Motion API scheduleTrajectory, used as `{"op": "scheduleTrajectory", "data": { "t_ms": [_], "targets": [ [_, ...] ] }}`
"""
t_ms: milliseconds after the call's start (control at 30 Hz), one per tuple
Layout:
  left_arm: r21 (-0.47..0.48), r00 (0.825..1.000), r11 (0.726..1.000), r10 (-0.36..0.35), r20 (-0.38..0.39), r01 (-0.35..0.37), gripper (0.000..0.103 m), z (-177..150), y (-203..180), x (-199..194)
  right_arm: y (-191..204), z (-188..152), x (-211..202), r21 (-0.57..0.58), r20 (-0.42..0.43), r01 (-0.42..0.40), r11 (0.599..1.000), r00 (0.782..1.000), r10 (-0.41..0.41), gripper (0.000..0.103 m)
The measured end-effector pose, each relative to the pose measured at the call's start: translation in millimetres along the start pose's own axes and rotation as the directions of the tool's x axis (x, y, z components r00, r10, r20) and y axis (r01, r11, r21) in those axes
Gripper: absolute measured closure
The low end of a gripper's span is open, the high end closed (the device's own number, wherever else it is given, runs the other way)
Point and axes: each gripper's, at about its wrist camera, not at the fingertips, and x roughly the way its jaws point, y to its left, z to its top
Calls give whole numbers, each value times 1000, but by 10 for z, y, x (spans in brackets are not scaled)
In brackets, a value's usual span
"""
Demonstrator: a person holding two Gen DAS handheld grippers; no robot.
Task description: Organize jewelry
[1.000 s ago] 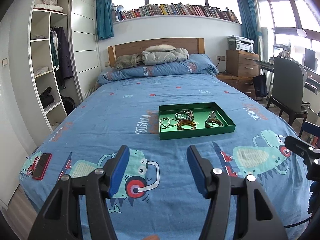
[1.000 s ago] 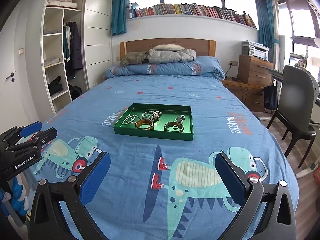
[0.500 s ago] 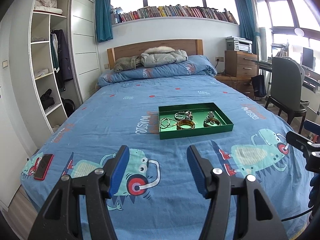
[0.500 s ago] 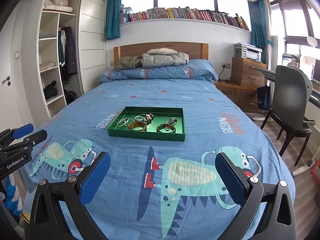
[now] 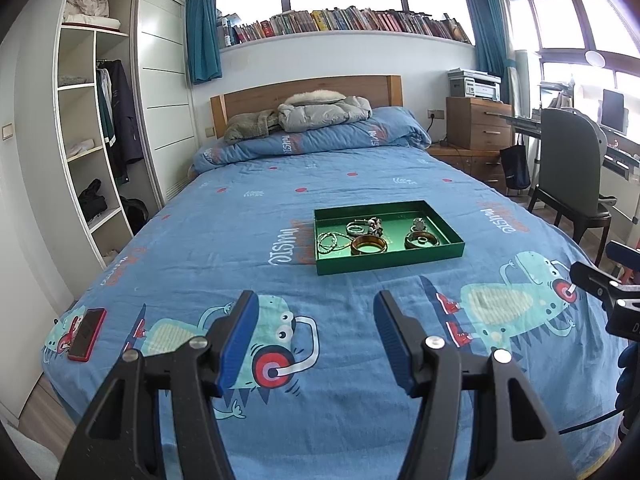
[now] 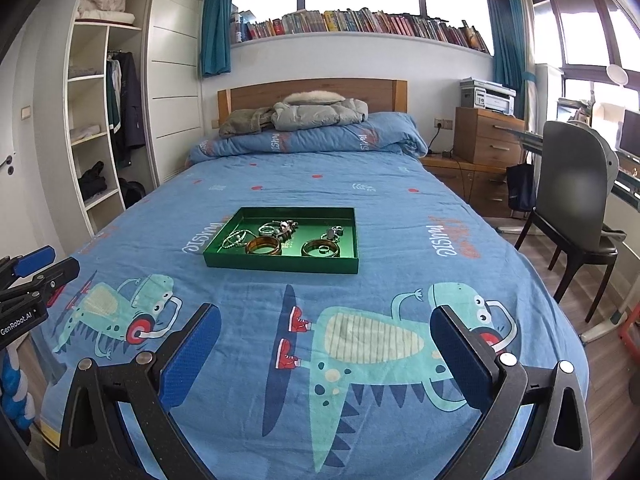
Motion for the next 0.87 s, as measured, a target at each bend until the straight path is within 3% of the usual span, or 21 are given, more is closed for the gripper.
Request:
{"op": "scheduleTrajectory", "data": {
  "t_ms": [867],
  "targets": [
    [-1, 1000, 1000, -11, -6, 11, 45, -55, -19, 8, -17, 11, -24, -3, 7, 14, 1000, 1000, -14, 0]
  ]
}}
